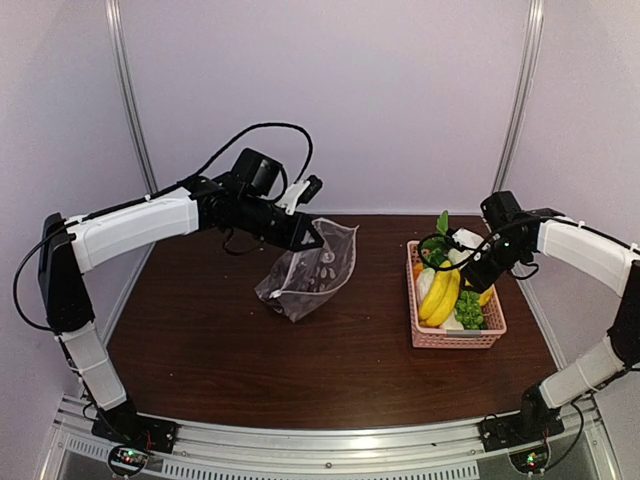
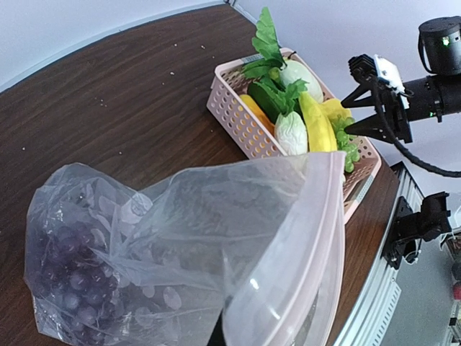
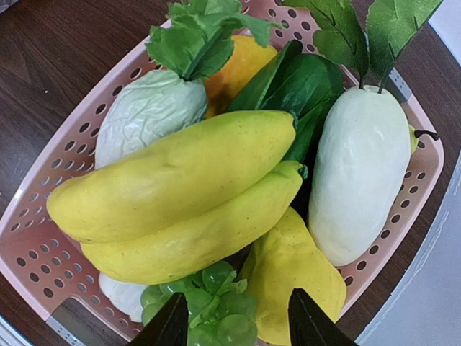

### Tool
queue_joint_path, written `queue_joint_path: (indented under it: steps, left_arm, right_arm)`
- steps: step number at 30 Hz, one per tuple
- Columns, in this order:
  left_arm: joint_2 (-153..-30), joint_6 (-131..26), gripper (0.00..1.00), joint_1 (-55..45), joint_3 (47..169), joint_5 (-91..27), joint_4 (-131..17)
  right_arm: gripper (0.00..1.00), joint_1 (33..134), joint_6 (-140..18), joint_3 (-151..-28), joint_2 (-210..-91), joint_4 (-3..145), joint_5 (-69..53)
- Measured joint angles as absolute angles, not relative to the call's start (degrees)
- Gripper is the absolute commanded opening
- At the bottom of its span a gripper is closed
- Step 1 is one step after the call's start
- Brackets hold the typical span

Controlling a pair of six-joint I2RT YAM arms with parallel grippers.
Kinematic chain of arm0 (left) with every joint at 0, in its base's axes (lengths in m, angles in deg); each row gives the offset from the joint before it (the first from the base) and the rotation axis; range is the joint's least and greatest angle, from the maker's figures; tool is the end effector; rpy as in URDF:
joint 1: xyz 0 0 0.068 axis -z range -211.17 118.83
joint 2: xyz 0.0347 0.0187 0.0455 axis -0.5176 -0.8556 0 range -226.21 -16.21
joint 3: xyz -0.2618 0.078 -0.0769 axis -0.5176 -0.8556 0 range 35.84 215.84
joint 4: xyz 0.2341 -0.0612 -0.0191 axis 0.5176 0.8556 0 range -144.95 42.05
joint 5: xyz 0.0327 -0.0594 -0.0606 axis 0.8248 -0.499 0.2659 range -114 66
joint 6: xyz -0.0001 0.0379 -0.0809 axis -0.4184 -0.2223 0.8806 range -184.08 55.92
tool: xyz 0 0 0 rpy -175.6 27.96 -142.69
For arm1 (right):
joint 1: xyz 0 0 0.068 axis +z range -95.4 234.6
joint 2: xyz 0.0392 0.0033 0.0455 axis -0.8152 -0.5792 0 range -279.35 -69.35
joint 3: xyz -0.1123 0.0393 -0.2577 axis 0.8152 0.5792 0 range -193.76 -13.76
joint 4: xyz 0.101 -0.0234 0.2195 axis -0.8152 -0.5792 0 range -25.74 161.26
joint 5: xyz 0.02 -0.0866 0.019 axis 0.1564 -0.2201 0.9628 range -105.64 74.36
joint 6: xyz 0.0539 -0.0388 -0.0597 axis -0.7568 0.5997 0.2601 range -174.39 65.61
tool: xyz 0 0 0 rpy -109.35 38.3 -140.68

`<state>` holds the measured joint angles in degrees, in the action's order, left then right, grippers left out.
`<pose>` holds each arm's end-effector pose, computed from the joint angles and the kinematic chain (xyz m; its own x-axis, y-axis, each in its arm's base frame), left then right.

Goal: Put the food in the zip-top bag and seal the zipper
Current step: Pick up the fake fruit from the bin.

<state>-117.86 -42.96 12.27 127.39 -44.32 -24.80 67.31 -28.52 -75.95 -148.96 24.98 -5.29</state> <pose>0.2867 -0.3095 0.3067 -0.7394 0.2347 -0.6310 0.6118 0.6254 -0.4843 0.2606 0.0734 0.2378 -0.6586 -0.5885 -0.4689 -0.6461 0.7617 -0.0485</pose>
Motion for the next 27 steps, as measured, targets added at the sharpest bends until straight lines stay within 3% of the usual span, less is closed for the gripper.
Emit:
queue_joint_path:
  steps: [9,11,15,27]
  left_arm:
    - [-117.4,-43.0,0.00,12.3,127.0,-44.8,-25.3]
    - [-117.3,-43.0,0.00,12.3,126.9,-44.8,-25.4]
    - [-116.9,-43.0,0.00,12.3,126.1,-44.8,-25.4]
    - [-116.2,-43.0,0.00,11.9,125.2,-44.8,-26.8]
  right_arm:
    - [0.38,67.0,-30.7,-76.0,-152.0,26.5,-5.2]
    - [0.30,67.0,-31.1,-76.0,-153.0,26.5,-4.7]
    - [0.00,66.8,-32.2,-76.1,-154.1,26.4,-3.5]
    - [0.00,66.1,-32.2,-77.6,-150.3,22.4,-0.7]
